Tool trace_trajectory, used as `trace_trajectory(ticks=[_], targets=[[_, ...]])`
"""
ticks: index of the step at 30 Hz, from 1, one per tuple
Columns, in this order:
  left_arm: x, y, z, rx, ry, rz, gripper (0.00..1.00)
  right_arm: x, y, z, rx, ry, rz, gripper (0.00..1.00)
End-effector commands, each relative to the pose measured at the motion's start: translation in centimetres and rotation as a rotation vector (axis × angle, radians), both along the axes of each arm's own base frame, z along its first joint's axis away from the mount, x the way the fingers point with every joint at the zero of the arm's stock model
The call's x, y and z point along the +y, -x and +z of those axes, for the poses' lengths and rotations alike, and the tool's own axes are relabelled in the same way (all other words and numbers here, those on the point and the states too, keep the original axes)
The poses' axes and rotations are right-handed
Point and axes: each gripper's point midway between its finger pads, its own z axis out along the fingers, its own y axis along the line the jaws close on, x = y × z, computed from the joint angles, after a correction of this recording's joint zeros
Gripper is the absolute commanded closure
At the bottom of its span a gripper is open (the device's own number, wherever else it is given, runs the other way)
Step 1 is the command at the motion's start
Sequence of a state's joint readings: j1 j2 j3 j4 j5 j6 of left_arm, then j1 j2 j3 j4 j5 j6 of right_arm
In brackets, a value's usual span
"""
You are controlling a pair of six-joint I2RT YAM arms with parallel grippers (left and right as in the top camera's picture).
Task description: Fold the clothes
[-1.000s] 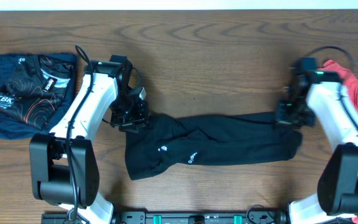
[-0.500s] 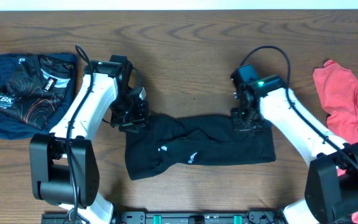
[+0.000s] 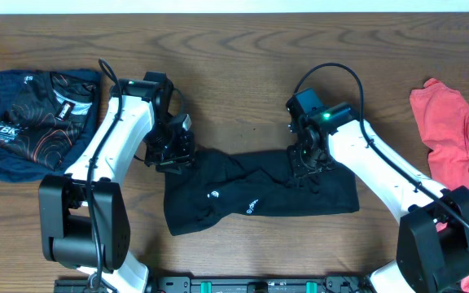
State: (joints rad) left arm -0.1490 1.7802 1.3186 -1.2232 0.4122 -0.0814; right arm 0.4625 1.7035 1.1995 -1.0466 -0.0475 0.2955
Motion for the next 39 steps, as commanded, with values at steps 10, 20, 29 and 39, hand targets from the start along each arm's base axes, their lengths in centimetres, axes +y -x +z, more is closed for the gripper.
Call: trace_trajectory(ticks=[10,20,29,39], targets=[[0.0,0.0,0.0,0.002,-0.004,0.004,0.62,-5.6,-0.9,0.2,-0.022,0.167,-0.179,0.60],[0.0,-0.1,0.0,0.000,-0.003,0.004,0.62,0.0,3.7,-3.8,0.084,-0.006,-0.022,0.62],[0.1,0.5,0.1,0.025,-0.007,0.004,0.61,2.4,3.9,-3.4,0.069,-0.081,0.123,0.64],[0.3,1.8,-1.3,0.063,-0.012,0.005,0.27,-1.4,-1.6,3.6,-0.128,0.028,0.024,0.46]])
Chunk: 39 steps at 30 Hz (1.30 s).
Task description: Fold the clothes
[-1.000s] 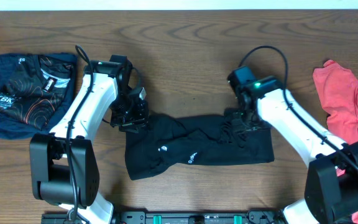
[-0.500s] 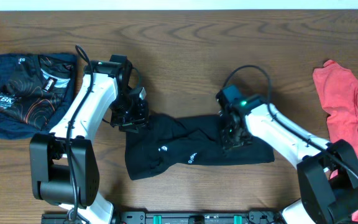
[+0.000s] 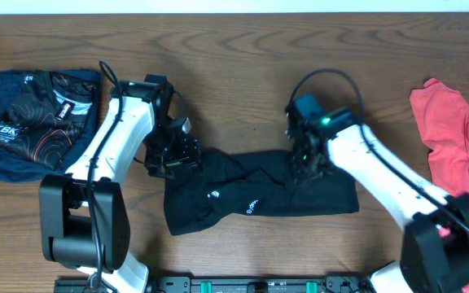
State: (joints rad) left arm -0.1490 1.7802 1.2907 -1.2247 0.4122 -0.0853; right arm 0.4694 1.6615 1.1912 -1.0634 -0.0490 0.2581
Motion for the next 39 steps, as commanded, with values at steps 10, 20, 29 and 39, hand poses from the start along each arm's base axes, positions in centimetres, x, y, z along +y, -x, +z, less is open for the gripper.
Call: trace_trajectory(ticks=[10,20,29,39], targets=[[-2.4,4.2,-5.2,0.086,0.069,0.012,0.26,-3.4,-3.3,3.1,-0.131,0.029,-0.095,0.41],[-0.7,4.9,-9.7,0.013,-0.168,0.044,0.21,-3.4,-3.2,3.1,-0.128,0.030,-0.094,0.41],[-1.0,4.0,-9.9,-0.028,-0.158,0.046,0.49,-3.4,-3.2,3.1,-0.128,0.030,-0.094,0.42],[-0.6,1.8,-9.2,-0.095,-0.186,0.051,0.94,-3.5,-3.0,3.0,-0.121,0.034,-0.094,0.42]])
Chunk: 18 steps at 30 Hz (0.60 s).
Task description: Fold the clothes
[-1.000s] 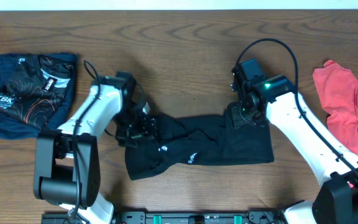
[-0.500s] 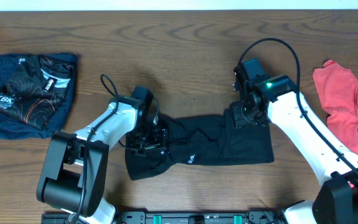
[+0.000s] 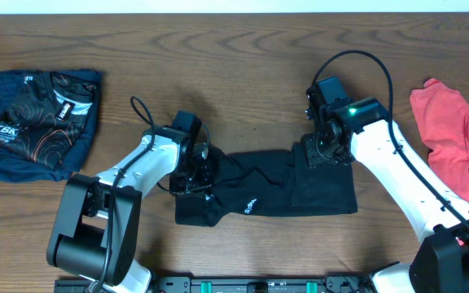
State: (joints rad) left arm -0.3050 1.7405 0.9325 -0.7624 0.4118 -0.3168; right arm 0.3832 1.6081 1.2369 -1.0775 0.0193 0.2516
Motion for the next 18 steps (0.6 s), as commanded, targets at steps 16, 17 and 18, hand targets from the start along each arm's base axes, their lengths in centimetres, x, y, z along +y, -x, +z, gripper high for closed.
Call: trace_trajectory(ticks=[16,17,18], targets=[[12.2,-7.2,11.9,-0.264,-0.532,0.086,0.94,-9.2,-1.3,0.6,-0.024,0.183,-0.253,0.42],[11.9,-7.6,12.6,-0.286,-0.517,0.092,0.94,-9.5,-1.3,0.6,-0.022,0.183,-0.257,0.42],[11.2,-8.0,13.2,-0.306,-0.494,0.087,0.94,-9.6,-1.3,0.6,-0.021,0.183,-0.259,0.42]])
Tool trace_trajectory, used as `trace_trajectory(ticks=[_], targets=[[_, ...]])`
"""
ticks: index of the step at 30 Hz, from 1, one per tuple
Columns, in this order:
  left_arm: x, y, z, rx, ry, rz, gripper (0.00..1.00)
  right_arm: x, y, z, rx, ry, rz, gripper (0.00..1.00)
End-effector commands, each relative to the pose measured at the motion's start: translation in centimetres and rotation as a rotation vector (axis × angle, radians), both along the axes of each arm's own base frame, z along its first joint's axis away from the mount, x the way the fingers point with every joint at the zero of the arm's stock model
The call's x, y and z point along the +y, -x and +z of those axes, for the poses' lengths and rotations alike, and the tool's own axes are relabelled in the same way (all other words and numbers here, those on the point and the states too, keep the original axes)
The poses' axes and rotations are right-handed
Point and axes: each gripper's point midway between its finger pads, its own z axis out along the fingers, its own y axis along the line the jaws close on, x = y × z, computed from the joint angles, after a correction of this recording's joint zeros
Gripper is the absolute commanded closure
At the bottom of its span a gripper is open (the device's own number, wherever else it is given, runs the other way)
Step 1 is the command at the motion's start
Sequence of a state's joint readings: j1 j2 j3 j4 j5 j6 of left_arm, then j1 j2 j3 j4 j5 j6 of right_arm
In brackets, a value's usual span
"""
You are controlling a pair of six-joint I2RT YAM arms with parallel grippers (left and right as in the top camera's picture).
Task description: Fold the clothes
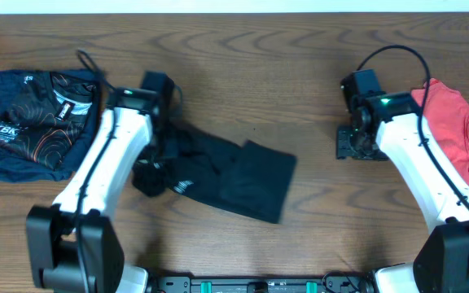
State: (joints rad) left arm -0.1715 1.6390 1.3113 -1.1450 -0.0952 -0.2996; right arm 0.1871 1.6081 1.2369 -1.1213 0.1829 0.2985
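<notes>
A black garment [234,175] lies folded and slanted on the table, left of centre. Its left end is bunched up under my left gripper [159,159], which is shut on that end. The fingers are mostly hidden by the wrist and the cloth. My right gripper [353,145] is well to the right of the garment, over bare wood, open with nothing in it.
A folded navy shirt with a red print [35,122] lies at the far left. A crumpled red shirt [454,134] lies at the right edge, partly under the right arm. Wooden table [243,65] all around.
The black garment has shifted left and turned to a slant, its right part now folded narrower. My left gripper moved left with it. My right gripper has let go and moved right, clear of the cloth.
At first the garment lay spread wide across the centre, with each gripper at one upper corner. Later both grippers stood further right and the left part was bunched inward. Now the garment is compact and slanted, held only by the left gripper.
</notes>
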Motion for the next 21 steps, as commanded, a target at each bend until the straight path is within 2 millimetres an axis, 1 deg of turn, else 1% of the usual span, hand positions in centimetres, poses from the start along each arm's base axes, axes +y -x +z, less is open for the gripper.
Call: trace_trajectory(ticks=[1,4,7,8,11,12,14,17,18,19,20,21], targets=[[-0.7,-1.8,2.9,-0.100,-0.013,-0.045,0.94,-0.9,-0.3,0.4,-0.011,0.022,-0.002,0.42],[-3.4,-1.9,3.1,-0.117,0.008,-0.119,0.94,-0.9,-0.3,0.4,-0.011,0.021,-0.004,0.42],[-6.9,-1.1,2.7,-0.106,0.012,-0.218,0.94,-0.8,-0.2,0.4,-0.010,0.014,-0.003,0.42],[-8.4,-0.7,2.4,-0.099,0.013,-0.258,0.94,-0.8,-0.2,0.4,-0.010,0.015,-0.003,0.42],[-11.8,0.4,1.1,-0.072,0.009,-0.351,0.94,-0.8,-0.2,0.4,-0.010,0.015,-0.002,0.42],[-12.9,0.9,0.4,-0.052,0.001,-0.389,0.94,-0.8,-0.2,0.4,-0.010,0.015,-0.002,0.42],[-14.6,2.0,-1.1,-0.007,-0.020,-0.444,0.93,-0.8,-0.2,0.4,-0.007,0.015,0.001,0.42],[-16.1,3.9,-3.0,0.065,-0.057,-0.463,0.92,-0.8,-0.1,0.4,-0.001,0.010,0.005,0.42],[-16.4,4.3,-3.3,0.079,-0.062,-0.468,0.89,-0.8,0.0,0.4,0.000,0.010,0.006,0.41],[-16.8,4.9,-3.7,0.094,-0.073,-0.480,0.83,-0.7,0.0,0.3,0.001,0.010,0.011,0.41],[-17.1,5.4,-3.7,0.098,-0.078,-0.500,0.76,-0.7,-0.1,0.4,0.001,0.011,0.012,0.39],[-17.4,5.6,-3.6,0.097,-0.080,-0.511,0.74,-0.7,-0.1,0.4,0.000,0.011,0.012,0.38]])
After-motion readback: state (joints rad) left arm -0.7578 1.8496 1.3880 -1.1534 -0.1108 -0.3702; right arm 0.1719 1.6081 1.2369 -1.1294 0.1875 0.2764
